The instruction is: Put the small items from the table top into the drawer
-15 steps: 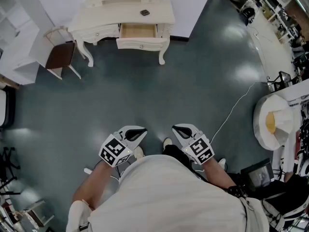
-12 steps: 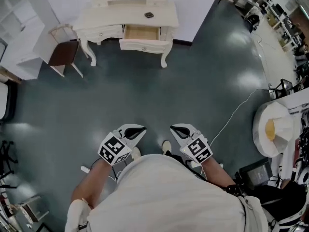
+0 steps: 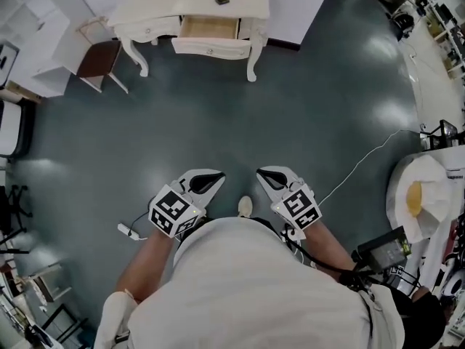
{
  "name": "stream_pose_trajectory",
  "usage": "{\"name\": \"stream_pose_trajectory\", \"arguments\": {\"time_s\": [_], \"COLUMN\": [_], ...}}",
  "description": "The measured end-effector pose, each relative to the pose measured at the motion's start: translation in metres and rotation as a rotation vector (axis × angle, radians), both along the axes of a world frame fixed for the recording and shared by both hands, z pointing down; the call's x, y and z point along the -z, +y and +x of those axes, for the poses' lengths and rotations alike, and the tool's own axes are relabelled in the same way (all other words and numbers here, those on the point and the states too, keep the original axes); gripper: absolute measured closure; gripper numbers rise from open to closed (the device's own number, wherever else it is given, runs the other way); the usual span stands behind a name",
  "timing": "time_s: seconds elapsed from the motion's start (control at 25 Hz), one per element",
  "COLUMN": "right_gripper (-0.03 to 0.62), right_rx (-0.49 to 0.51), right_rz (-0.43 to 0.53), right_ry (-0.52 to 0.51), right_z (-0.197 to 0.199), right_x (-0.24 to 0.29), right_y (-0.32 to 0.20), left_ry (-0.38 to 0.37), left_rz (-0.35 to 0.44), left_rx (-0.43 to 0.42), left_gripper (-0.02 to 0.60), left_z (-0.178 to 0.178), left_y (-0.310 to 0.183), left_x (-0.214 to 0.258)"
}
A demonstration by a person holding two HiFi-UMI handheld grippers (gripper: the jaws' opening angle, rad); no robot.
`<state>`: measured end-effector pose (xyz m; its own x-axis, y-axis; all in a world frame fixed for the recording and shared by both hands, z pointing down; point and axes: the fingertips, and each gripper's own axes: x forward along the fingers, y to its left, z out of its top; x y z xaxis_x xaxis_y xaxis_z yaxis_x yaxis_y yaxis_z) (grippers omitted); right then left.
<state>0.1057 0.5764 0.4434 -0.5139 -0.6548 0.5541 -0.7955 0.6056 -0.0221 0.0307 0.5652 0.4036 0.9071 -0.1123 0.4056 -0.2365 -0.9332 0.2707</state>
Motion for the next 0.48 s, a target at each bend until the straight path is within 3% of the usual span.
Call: {"name": "stream_pose_trajectory", "arguments": {"time_s": [0.24,0.28,0.36,0.48], "right_gripper": [0.591,0.583,0.494,0.497], "right_rx": [0.019,0.024,0.029,0.032], "right_rz": [-0.011,-0.017,-0.034,-0.035], "right_ry": [-0.026,-0.03,-0.034,-0.042], "right_z": [0.04,0.042,0.045,0.039], "right_x": [-0.015,-0.018,-0.025,-0.033], "right_y": [-0.012,-0.016,-0.026,-0.063], "left_ry": [-0.033,-0.037,-0.044,-0.038], "left_rz": [0.005,-0.002,-0.011,-0.02], "left_rx": [0.086,0.099,0.117,0.126], "left_gripper": [0.58,0.58,0.58,0.579], "left_z": [0.023,0.023,0.021,0.013], "left_y": [-0.013,-0.017,-0.026,-0.059], "left_x": [-0.001,-0.002,-0.004,-0.011]}}
